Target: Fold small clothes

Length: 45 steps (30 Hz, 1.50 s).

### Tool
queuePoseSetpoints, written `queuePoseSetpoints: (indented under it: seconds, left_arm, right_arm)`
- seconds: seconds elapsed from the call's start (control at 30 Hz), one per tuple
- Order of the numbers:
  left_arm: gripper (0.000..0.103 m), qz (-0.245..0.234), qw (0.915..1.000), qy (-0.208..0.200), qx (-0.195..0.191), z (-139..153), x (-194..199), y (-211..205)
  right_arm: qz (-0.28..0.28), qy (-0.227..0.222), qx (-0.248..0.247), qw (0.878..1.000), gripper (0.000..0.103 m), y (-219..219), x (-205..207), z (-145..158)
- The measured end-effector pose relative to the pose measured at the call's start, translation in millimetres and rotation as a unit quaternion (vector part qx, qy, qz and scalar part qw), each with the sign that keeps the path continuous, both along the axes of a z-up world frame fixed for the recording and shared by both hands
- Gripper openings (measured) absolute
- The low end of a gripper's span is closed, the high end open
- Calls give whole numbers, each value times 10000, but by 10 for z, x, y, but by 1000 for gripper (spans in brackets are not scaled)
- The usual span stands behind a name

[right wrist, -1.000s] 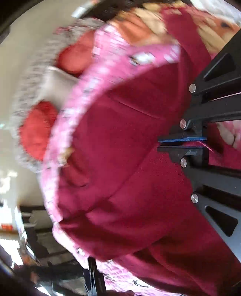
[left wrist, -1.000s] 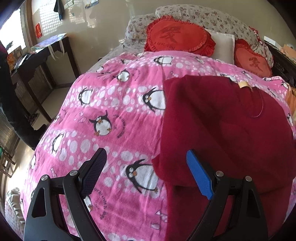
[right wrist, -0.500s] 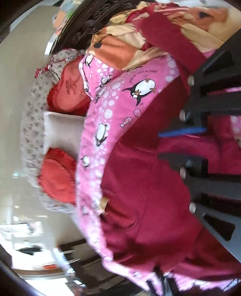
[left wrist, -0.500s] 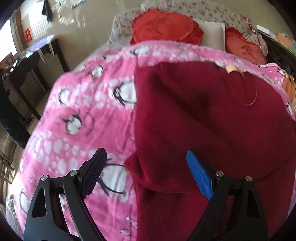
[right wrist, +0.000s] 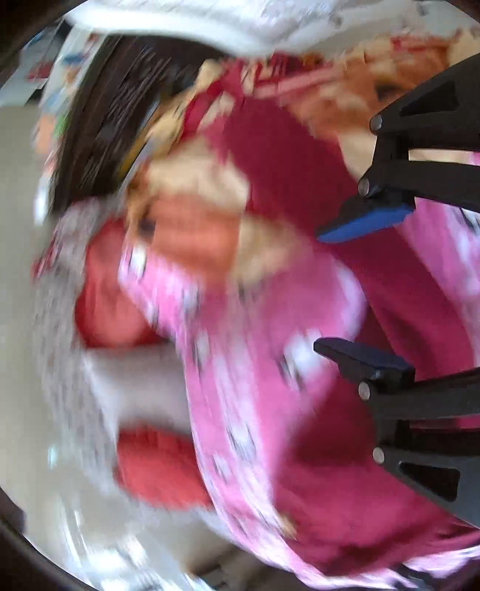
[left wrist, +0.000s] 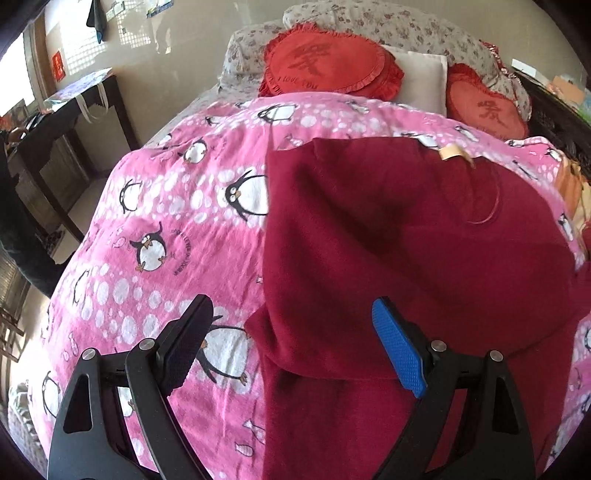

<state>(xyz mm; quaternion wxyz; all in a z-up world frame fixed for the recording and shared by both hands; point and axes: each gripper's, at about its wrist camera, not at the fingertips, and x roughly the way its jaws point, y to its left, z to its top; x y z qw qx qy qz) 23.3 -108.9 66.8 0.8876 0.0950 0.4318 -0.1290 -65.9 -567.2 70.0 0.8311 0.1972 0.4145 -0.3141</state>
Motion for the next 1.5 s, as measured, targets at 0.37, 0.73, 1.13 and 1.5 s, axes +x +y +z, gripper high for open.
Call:
queuePoseSetpoints:
  seconds: [0.37, 0.73, 1.13, 1.5]
  left_arm:
    - [88, -72, 9999, -15, 141, -13, -17, -6]
    - [88, 305, 9992, -88, -250, 169, 14, 311]
    - [88, 189, 9992, -179, -314, 207, -70, 422]
    - [88, 380, 9985, 79, -376, 35, 54, 485]
  right_arm:
    - [-435, 11, 589, 9973, 13, -577, -156, -330]
    - [1056, -1653, -122, 9805, 10, 668, -412, 1008]
    - [3462, -1356, 905, 9239, 31, 2631, 526, 595]
    - [3795, -644, 1051, 9170, 32, 2827, 645, -101]
